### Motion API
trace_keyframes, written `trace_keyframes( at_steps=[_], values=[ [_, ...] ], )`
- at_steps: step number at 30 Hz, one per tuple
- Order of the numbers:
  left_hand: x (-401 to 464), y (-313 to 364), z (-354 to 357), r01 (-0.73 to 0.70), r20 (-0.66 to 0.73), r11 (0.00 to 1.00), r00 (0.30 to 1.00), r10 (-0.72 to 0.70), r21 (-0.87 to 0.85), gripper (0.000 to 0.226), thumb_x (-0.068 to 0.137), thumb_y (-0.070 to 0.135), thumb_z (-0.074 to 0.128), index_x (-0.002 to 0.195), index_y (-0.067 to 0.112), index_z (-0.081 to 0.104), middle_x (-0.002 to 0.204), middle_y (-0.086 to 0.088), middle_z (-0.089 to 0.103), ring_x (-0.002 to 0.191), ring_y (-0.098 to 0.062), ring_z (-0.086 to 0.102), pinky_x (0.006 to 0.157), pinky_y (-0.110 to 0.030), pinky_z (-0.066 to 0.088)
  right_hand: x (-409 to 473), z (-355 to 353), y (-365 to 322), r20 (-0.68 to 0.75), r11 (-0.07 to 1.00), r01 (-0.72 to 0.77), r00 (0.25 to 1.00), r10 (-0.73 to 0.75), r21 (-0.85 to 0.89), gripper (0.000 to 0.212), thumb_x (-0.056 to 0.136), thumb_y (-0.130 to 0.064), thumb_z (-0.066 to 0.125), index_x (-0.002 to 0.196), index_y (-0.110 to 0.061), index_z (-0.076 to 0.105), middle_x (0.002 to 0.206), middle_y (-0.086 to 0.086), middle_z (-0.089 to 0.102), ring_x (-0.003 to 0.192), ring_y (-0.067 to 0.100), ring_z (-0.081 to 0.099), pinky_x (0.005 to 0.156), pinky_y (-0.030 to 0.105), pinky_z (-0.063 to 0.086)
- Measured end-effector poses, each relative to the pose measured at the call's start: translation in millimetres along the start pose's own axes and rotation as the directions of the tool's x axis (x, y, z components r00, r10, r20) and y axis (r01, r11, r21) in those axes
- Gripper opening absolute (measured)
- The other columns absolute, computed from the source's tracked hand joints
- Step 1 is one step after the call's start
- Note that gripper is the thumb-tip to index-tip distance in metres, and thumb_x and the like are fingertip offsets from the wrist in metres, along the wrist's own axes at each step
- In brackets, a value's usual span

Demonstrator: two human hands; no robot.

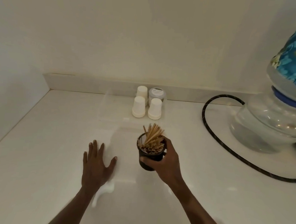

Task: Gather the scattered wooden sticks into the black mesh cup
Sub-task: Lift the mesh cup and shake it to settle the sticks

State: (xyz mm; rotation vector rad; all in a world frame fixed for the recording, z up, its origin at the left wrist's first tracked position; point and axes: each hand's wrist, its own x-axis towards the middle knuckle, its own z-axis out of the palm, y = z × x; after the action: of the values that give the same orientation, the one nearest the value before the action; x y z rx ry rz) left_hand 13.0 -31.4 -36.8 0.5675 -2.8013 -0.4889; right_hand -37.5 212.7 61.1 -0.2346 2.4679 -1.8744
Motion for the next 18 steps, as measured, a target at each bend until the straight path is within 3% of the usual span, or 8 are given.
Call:
trace_keyframes(
  at_steps=[3, 5, 9, 12, 15, 18],
  values=[
    [-2, 4, -3, 0.023, -0.031, 1.0, 0.999, -0.024, -0.015, 0.089, 0.084, 0.071, 0.029, 0.15, 0.011, 0.03, 0.162, -0.015, 0.012, 0.151, -0.026, 0.004, 0.121, -0.049, 0.01, 8, -5, 2, -0.048, 1.0, -0.012, 0.999, 0.012, -0.005, 0.078, 0.049, -0.035, 0.093, 0.116, -0.039, 0.052, 0.109, -0.023, 0.063, 0.105, -0.004, 0.06, 0.081, 0.013, 0.053],
    [-2, 5, -5, 0.048, -0.044, 0.999, 0.998, -0.048, -0.01, 0.09, 0.084, 0.07, 0.031, 0.151, 0.009, 0.028, 0.162, -0.016, 0.012, 0.151, -0.027, 0.004, 0.121, -0.048, 0.009, 15, 0, -3, -0.007, 1.0, -0.022, 1.0, 0.022, -0.019, 0.081, 0.05, -0.034, 0.094, 0.12, -0.034, 0.052, 0.11, -0.022, 0.063, 0.104, -0.005, 0.059, 0.081, 0.012, 0.052],
    [1, 6, -5, 0.1, -0.009, 0.994, 0.995, -0.1, 0.051, 0.084, 0.087, 0.066, 0.033, 0.149, 0.009, 0.033, 0.16, -0.017, 0.019, 0.15, -0.03, 0.011, 0.12, -0.052, 0.014, 11, 2, 6, 0.038, 1.0, -0.01, 0.999, 0.011, -0.023, 0.082, 0.046, -0.041, 0.093, 0.118, -0.044, 0.053, 0.11, -0.028, 0.064, 0.104, -0.011, 0.059, 0.078, 0.006, 0.05],
    [3, 5, -1, 0.096, 0.034, 0.991, 0.995, -0.099, 0.093, 0.074, 0.091, 0.061, 0.041, 0.146, 0.01, 0.038, 0.157, -0.017, 0.026, 0.148, -0.031, 0.017, 0.118, -0.053, 0.018, 18, 4, 4, 0.019, 1.0, -0.022, 1.0, 0.022, 0.005, 0.081, 0.048, -0.035, 0.095, 0.116, -0.044, 0.05, 0.109, -0.027, 0.063, 0.104, -0.01, 0.058, 0.076, 0.005, 0.049],
    [4, 2, 0, 0.109, 0.03, 0.989, 0.993, -0.112, 0.096, 0.074, 0.091, 0.061, 0.042, 0.146, 0.011, 0.038, 0.158, -0.015, 0.025, 0.148, -0.03, 0.017, 0.119, -0.052, 0.018, 17, 9, 3, 0.087, 0.999, -0.009, 0.996, 0.013, -0.051, 0.082, 0.047, -0.041, 0.093, 0.118, -0.041, 0.052, 0.11, -0.025, 0.064, 0.104, -0.009, 0.06, 0.081, 0.01, 0.052],
    [5, 1, 3, 0.11, 0.024, 0.99, 0.993, -0.112, 0.085, 0.075, 0.09, 0.062, 0.042, 0.146, 0.012, 0.038, 0.158, -0.015, 0.025, 0.149, -0.029, 0.016, 0.119, -0.052, 0.018, 16, 7, 8, 0.065, 1.0, -0.012, 0.998, 0.014, -0.02, 0.085, 0.046, -0.042, 0.093, 0.121, -0.038, 0.053, 0.114, -0.024, 0.063, 0.107, -0.006, 0.059, 0.084, 0.015, 0.054]
  ],
)
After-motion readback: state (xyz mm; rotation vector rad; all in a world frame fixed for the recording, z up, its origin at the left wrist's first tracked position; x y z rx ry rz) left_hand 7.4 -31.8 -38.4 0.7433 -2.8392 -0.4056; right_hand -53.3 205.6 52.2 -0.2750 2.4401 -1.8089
